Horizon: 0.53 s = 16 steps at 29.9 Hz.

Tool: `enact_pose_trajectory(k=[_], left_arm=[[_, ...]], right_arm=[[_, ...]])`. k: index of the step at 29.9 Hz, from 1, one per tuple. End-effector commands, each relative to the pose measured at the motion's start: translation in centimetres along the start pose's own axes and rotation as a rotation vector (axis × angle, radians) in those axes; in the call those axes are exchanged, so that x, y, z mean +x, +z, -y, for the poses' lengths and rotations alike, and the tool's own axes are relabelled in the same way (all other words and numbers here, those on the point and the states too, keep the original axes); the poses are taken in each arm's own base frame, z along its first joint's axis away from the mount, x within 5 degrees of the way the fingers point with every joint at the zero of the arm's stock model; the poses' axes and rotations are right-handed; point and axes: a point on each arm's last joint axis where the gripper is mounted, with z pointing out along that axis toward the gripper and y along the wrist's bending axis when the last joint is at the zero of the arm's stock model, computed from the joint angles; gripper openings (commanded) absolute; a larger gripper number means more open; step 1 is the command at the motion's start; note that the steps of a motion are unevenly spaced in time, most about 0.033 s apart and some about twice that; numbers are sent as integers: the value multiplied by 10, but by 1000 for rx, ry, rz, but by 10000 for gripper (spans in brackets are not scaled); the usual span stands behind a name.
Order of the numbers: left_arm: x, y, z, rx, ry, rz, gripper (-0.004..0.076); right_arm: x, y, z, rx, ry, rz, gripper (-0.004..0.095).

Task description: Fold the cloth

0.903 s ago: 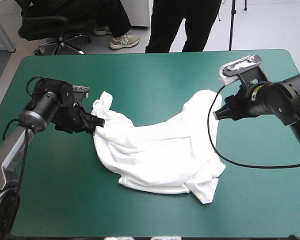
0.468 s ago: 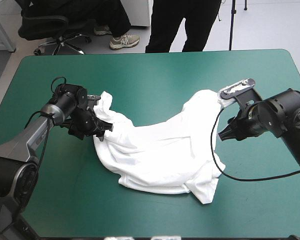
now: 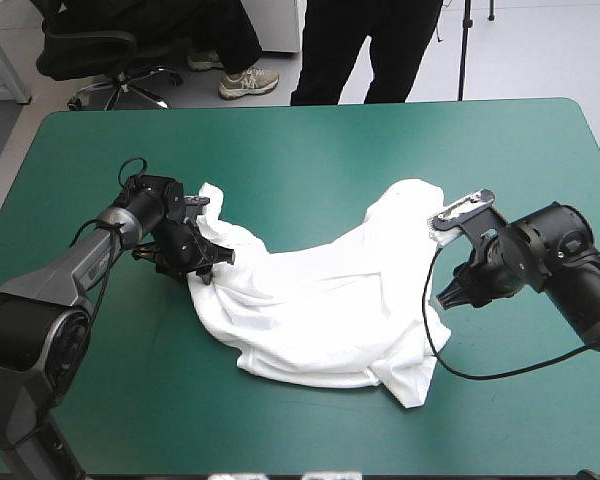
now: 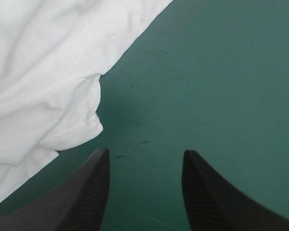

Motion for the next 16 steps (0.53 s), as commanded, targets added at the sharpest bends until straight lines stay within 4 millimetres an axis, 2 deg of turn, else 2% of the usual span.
enact_pose_trajectory(k=[1,8,16], left_arm=[[-2,-12,3,18,-7,37,360],[-2,-8,5,43,-2,24,340],[-1,-8,6,50,0,15,99]], right_arm=[[-2,-13,4,26,-9,79,445],[-2,-11,1,-3,1,84,445],[5,20,-14,-95,-8,66,446]])
